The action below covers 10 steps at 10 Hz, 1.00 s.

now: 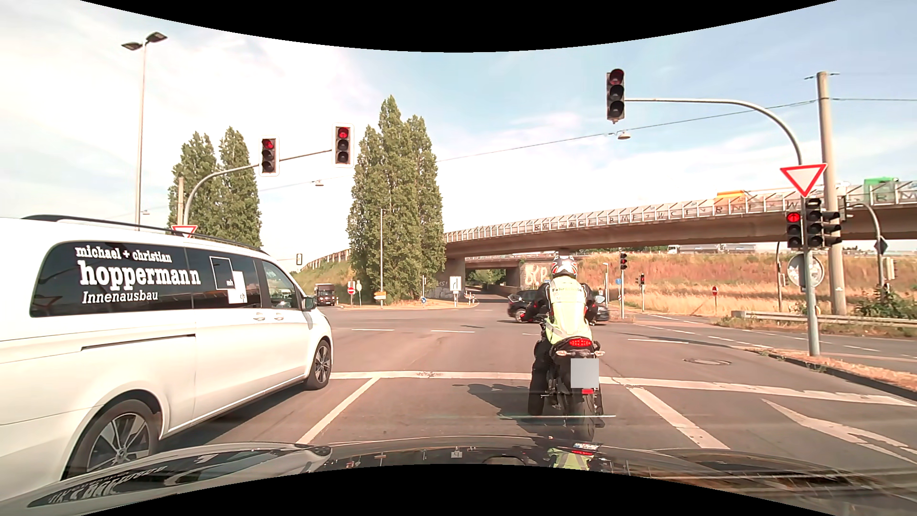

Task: Follow the waypoints while adhering to traffic rules and regulations

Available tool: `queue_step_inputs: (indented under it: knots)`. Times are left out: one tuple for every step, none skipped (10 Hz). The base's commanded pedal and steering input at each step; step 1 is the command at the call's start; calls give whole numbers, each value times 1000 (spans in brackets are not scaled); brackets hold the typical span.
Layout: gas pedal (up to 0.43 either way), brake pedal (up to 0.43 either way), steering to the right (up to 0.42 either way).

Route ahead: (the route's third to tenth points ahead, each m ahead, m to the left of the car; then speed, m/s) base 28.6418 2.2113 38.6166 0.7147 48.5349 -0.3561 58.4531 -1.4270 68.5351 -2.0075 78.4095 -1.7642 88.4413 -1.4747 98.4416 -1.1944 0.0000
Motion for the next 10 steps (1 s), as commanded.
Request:
queue_step_inputs:
  knots:
    - [0,0,124]
    - [0,0,124]
    - [0,0,124]
    - [0,0,124]
    - [0,0,123]
    - [0,0,123]
    - [0,0,124]
    - [0,0,124]
    - [0,0,124]
    - [0,0,124]
